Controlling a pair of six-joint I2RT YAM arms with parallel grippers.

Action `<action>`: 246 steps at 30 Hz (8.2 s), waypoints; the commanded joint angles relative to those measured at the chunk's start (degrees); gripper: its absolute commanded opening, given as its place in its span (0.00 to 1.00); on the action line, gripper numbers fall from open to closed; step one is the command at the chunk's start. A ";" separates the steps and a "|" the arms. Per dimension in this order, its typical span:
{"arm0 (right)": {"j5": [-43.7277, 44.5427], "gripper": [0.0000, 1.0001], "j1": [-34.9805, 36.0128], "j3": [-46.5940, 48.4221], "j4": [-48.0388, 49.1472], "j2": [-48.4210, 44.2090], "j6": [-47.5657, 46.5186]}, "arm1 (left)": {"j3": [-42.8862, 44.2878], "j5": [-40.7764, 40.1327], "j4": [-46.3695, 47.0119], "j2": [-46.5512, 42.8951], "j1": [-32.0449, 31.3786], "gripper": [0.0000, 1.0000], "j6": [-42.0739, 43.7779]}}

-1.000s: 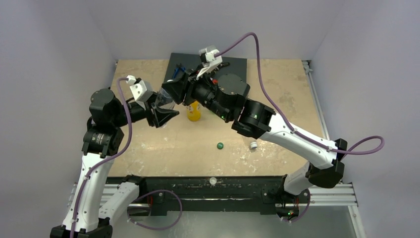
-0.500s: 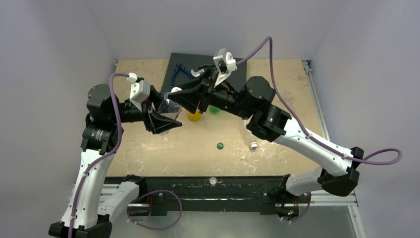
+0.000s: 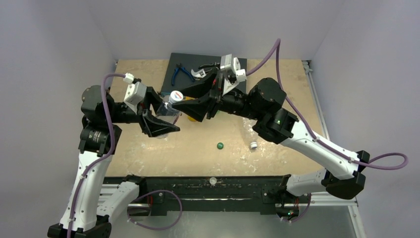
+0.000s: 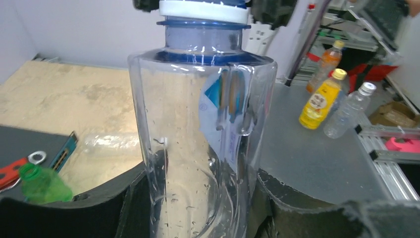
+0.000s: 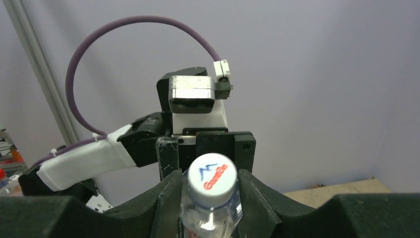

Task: Unscrew the bottle caps

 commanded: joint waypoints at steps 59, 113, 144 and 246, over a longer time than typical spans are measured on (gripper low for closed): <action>17.40 0.04 -0.45 23.86 -14.11 14.63 3.12 | 1.26 -32.11 -4.04 -1.47 1.17 0.03 10.51; 33.09 0.55 1.30 37.93 -27.71 24.20 8.16 | -4.19 -43.79 -3.53 -4.01 1.12 0.06 23.02; -13.66 0.07 -0.22 8.81 4.31 6.25 3.15 | 5.60 -5.80 -22.13 -0.05 1.17 0.09 19.98; 34.30 0.11 -6.70 -54.20 -11.59 -16.76 17.95 | -2.11 -19.26 -14.87 -3.71 1.17 0.01 24.96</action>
